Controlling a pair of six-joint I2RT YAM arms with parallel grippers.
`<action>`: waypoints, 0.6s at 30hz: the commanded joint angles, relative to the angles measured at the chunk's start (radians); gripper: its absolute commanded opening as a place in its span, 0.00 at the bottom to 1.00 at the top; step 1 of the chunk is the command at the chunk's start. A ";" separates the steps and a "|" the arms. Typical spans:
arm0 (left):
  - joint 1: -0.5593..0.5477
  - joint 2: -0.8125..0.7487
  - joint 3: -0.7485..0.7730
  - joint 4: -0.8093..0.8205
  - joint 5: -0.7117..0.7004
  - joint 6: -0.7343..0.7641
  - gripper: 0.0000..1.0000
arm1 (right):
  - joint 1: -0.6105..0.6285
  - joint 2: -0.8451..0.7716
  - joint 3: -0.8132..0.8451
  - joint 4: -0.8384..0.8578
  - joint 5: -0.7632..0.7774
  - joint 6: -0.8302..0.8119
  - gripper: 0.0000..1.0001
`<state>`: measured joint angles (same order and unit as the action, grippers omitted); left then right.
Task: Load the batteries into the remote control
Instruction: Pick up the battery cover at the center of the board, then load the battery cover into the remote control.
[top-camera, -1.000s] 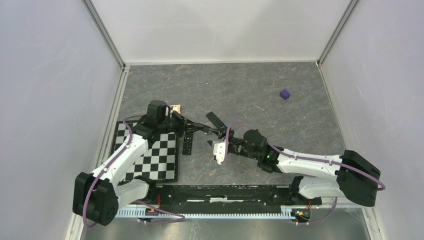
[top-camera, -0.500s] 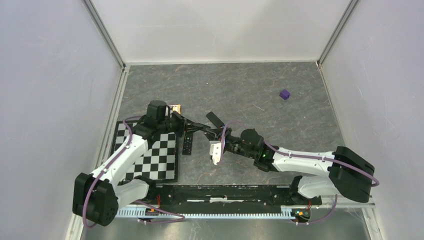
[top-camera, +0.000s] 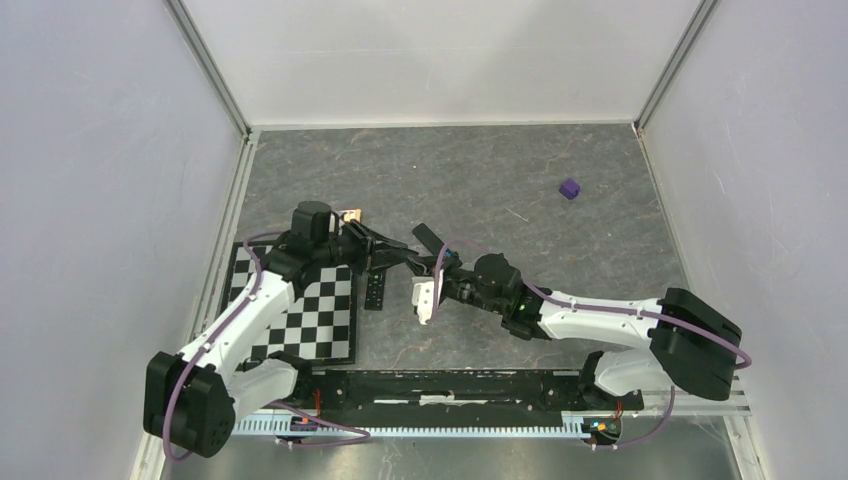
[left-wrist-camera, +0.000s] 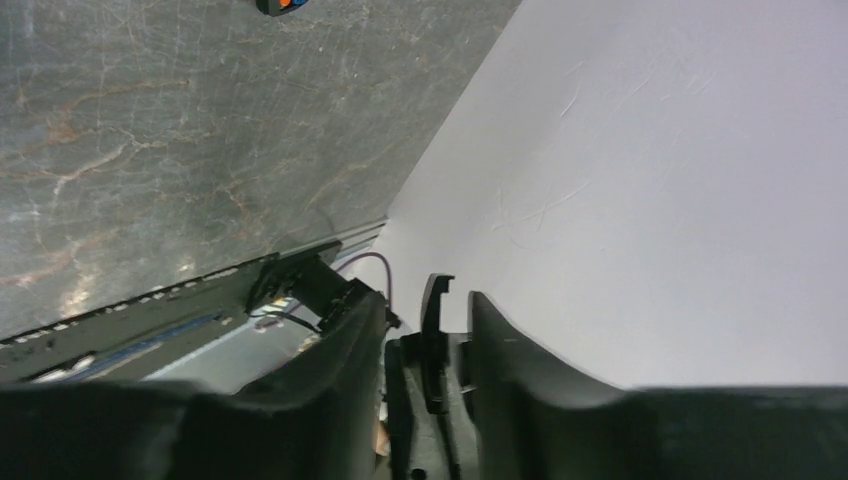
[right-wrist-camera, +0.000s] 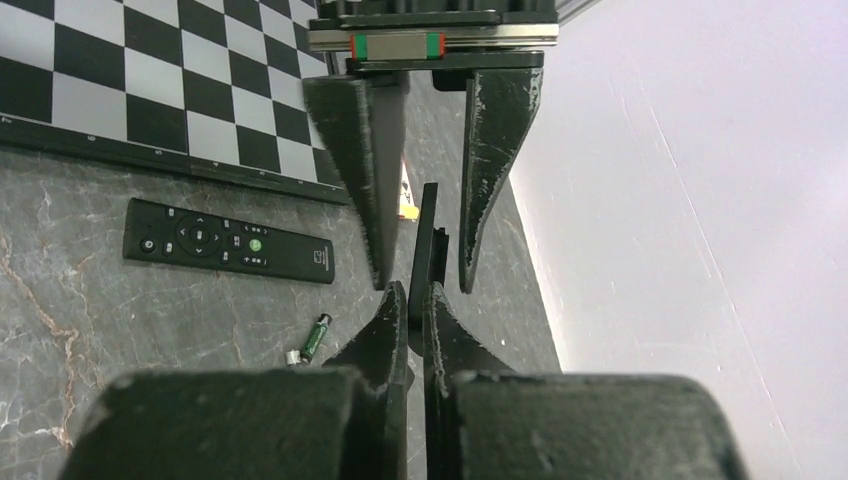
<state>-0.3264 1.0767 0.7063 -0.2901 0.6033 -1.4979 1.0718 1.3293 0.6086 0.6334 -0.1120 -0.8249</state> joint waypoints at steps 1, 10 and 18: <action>-0.005 -0.042 0.056 0.000 0.003 0.015 0.57 | 0.004 0.000 0.073 -0.014 0.029 0.078 0.00; 0.063 -0.053 0.094 -0.023 -0.091 0.347 0.99 | -0.133 -0.060 0.151 -0.300 -0.022 0.810 0.00; 0.081 0.021 0.111 0.031 -0.105 0.675 1.00 | -0.373 0.008 0.037 -0.273 -0.307 1.515 0.00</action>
<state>-0.2474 1.0473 0.7750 -0.3080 0.5018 -1.0756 0.7540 1.3006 0.6971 0.3538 -0.2497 0.2516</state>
